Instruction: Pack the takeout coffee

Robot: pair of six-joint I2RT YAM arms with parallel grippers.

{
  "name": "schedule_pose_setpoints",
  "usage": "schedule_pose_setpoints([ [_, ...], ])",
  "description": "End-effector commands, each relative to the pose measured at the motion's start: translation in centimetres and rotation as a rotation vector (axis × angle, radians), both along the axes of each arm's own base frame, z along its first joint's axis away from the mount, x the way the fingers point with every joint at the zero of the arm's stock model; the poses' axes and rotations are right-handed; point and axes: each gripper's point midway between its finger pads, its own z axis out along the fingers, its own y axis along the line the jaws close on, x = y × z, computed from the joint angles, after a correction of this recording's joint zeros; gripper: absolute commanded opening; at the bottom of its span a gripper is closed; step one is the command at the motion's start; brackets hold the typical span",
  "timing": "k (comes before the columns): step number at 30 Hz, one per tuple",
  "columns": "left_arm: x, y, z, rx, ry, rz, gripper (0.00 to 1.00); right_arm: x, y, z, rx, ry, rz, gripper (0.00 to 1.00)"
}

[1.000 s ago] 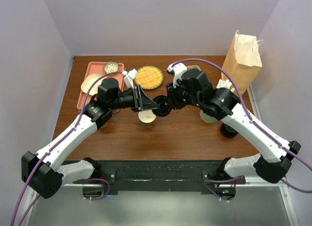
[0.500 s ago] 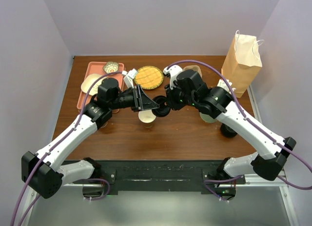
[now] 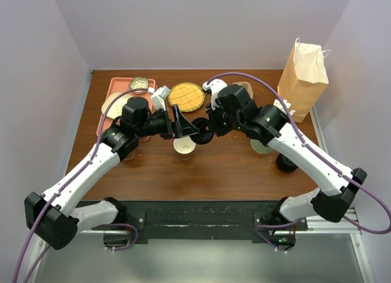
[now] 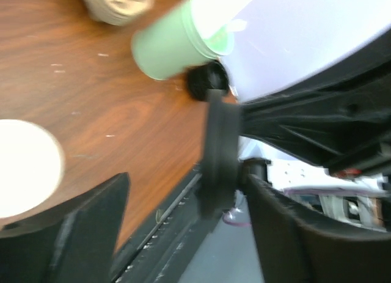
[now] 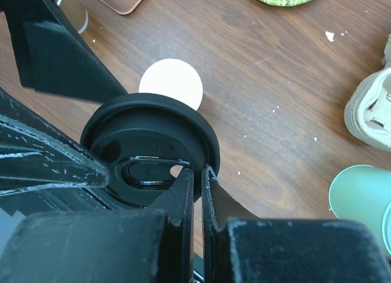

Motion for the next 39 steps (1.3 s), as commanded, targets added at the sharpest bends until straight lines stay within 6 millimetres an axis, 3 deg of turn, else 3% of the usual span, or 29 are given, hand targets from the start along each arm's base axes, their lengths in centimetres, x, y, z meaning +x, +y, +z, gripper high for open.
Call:
schedule_pose_setpoints([
  [1,1.9,3.4,1.2,0.163,-0.130,0.136,0.90,0.4,-0.1,0.9,-0.006,0.008,-0.046,0.00],
  [5,2.0,6.4,-1.4,0.329,-0.081,0.211,1.00,1.1,0.4,-0.8,-0.059,0.060,-0.079,0.00],
  [10,1.6,9.8,-4.4,0.435,-0.031,0.322,1.00,2.6,2.6,-4.1,-0.094,0.146,-0.116,0.00],
  [12,1.1,10.4,-5.0,0.439,-0.007,0.341,1.00,3.0,3.4,-4.7,-0.099,0.162,-0.115,0.00],
  [13,0.8,10.7,-5.9,0.445,0.019,0.350,1.00,3.5,3.9,-6.0,-0.121,0.181,-0.123,0.00],
  [17,0.0,11.1,-7.3,0.453,0.053,0.352,0.91,4.3,4.9,-8.3,-0.168,0.210,-0.130,0.00],
  [20,-0.4,11.8,-7.7,0.470,0.064,0.377,0.85,4.4,5.3,-9.9,-0.210,0.237,-0.137,0.00],
  [26,-0.6,12.5,-7.4,0.470,0.036,0.403,0.84,4.1,6.0,-11.9,-0.252,0.246,-0.152,0.00],
  [39,-1.0,13.1,-7.6,0.479,0.034,0.425,0.84,5.2,7.0,-13.9,-0.303,0.251,-0.183,0.00],
])
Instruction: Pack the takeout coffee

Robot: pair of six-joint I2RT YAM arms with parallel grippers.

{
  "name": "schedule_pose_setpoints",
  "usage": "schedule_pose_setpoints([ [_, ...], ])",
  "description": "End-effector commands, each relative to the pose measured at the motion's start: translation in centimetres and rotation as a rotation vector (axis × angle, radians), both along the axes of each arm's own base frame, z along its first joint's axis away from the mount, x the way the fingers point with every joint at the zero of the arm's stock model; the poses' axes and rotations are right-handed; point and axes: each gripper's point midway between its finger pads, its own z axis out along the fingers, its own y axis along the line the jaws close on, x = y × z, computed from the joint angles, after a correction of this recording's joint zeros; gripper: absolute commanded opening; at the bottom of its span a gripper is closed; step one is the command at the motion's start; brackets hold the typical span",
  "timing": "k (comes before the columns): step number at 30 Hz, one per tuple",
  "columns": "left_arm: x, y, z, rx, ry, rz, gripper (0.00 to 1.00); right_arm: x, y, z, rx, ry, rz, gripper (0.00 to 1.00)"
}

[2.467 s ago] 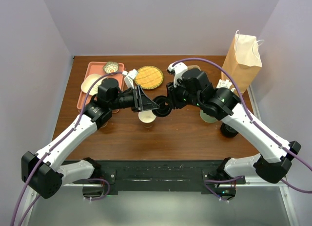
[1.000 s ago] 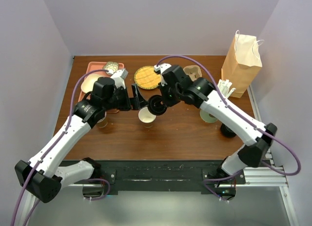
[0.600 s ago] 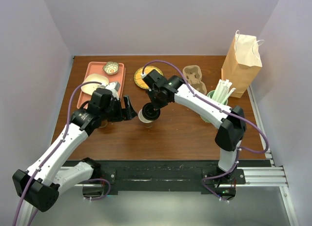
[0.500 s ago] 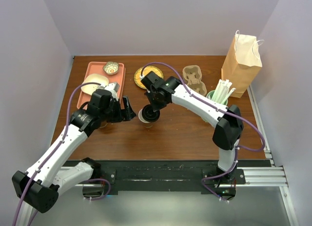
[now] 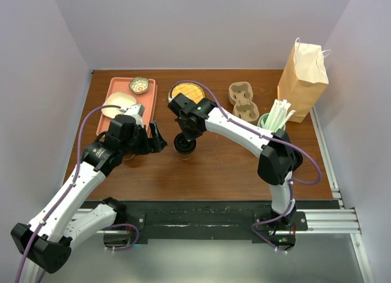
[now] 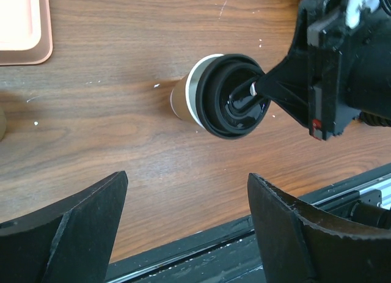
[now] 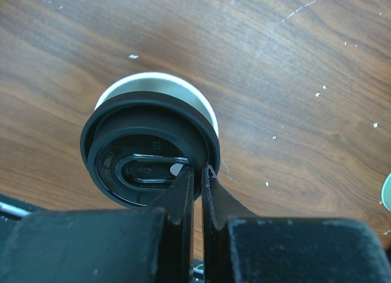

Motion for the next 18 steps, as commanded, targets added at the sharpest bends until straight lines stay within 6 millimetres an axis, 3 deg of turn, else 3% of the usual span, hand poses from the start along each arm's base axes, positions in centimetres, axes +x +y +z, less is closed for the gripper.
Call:
schedule_pose_setpoints([
  [1,0.1,0.5,0.0,0.000,-0.010,0.024,0.84,1.0,0.4,0.7,-0.002,-0.032,-0.027,0.00],
  [12,0.4,0.3,-0.2,0.009,-0.010,0.012,0.83,1.2,-0.2,-0.5,-0.067,-0.019,-0.041,0.01],
  [18,0.7,-0.1,-0.4,0.004,-0.005,0.002,0.83,1.3,0.2,1.7,-0.014,-0.043,-0.050,0.26],
])
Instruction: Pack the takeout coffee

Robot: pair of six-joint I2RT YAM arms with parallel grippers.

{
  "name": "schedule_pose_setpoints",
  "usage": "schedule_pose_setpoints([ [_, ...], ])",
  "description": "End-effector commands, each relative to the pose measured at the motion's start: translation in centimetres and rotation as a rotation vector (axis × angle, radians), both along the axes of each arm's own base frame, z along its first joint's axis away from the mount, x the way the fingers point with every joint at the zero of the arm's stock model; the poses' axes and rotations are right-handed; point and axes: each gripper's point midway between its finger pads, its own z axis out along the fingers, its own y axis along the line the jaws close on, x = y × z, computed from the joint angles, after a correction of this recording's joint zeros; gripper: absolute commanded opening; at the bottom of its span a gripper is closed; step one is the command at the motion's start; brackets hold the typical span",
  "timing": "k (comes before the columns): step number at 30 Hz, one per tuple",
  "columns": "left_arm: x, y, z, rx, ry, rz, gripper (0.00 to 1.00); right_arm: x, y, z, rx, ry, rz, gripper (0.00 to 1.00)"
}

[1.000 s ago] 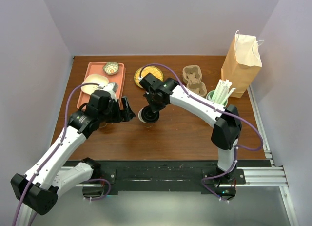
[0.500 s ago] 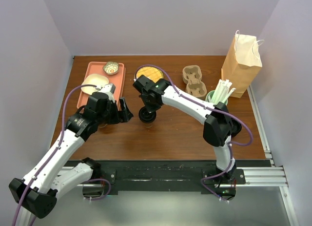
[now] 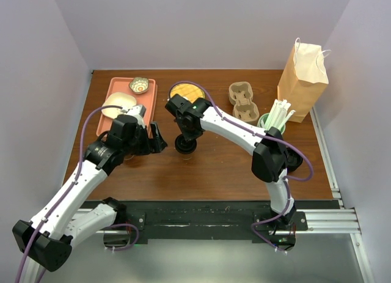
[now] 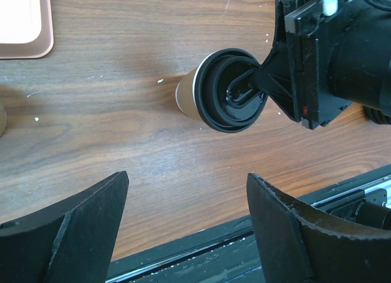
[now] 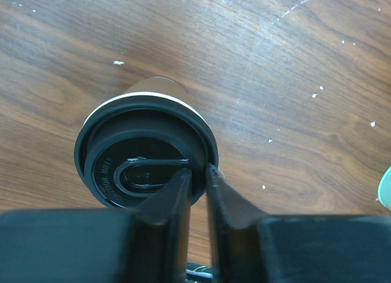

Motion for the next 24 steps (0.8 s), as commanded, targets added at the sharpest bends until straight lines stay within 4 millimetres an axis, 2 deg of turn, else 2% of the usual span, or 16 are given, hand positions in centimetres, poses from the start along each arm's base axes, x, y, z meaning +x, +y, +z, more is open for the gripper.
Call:
schedule_pose_setpoints([
  [1,0.8,-0.2,0.3,-0.008,-0.021,-0.001,0.82,0.6,0.2,3.6,0.051,-0.061,-0.025,0.29],
  [5,1.1,-0.6,0.3,-0.013,-0.017,-0.012,0.82,0.7,0.6,5.6,0.094,-0.072,-0.020,0.40],
  [10,1.6,-1.2,-0.3,-0.012,0.001,-0.026,0.80,0.1,1.1,7.2,0.203,-0.037,-0.004,0.45],
  [11,1.8,-1.3,-0.5,-0.010,0.007,-0.029,0.78,0.0,0.7,6.6,0.219,-0.005,-0.014,0.47],
  [12,2.0,-1.5,-0.6,-0.008,0.007,-0.039,0.77,-0.1,1.3,6.6,0.273,0.018,-0.002,0.48],
  [14,2.5,-1.9,-0.9,0.000,0.021,-0.054,0.73,-0.2,0.1,5.9,0.301,0.051,-0.009,0.52],
  [15,2.7,-2.1,-1.0,0.003,0.024,-0.066,0.72,-0.1,0.7,6.0,0.350,0.059,0.016,0.52],
  [16,3.0,-2.3,-1.4,0.011,0.041,-0.074,0.71,-0.1,-0.1,5.6,0.362,0.073,0.010,0.53],
  [19,3.7,-3.1,-1.3,0.008,0.042,-0.104,0.68,0.0,-0.2,4.9,0.439,0.119,0.051,0.63],
  [24,4.3,-4.0,-2.5,0.012,0.077,-0.141,0.65,-0.4,0.2,4.2,0.505,0.163,0.125,0.63],
])
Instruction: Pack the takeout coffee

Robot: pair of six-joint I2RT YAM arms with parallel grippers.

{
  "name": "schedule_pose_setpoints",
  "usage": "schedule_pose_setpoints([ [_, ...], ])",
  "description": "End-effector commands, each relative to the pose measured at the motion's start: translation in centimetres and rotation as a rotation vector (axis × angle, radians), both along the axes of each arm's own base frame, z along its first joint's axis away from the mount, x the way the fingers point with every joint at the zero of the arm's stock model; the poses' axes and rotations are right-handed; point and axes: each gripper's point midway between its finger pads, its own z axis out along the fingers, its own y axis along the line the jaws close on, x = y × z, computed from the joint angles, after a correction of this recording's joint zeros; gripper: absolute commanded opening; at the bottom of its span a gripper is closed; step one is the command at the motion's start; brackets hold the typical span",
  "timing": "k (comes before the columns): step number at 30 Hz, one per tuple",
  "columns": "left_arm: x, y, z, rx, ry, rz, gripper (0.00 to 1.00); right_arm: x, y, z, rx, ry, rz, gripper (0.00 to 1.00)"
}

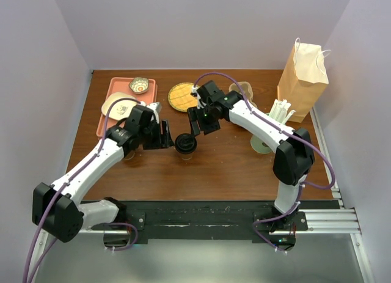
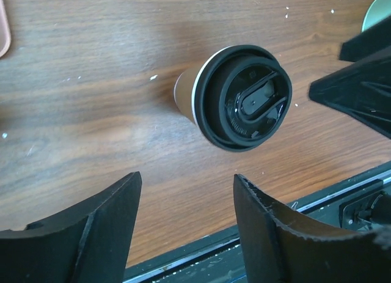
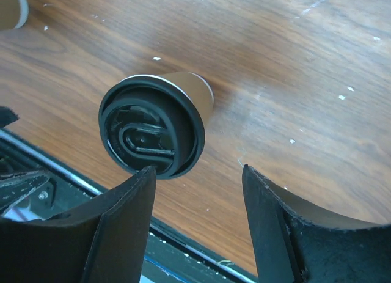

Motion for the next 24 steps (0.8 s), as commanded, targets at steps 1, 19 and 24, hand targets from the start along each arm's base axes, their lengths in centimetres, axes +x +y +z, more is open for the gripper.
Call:
schedule_pose_setpoints([
  [1,1.8,-1.5,1.5,-0.040,-0.055,-0.062,0.65,-1.0,2.6,1.5,0.163,0.002,0.135,0.63],
  [19,2.9,-2.1,-2.2,-0.032,0.017,-0.062,0.55,-1.3,3.0,-2.3,0.142,0.074,0.191,0.61],
  [24,3.0,-1.9,-3.5,-0.019,0.044,-0.048,0.53,-1.3,2.8,-3.4,0.123,0.084,0.194,0.59],
])
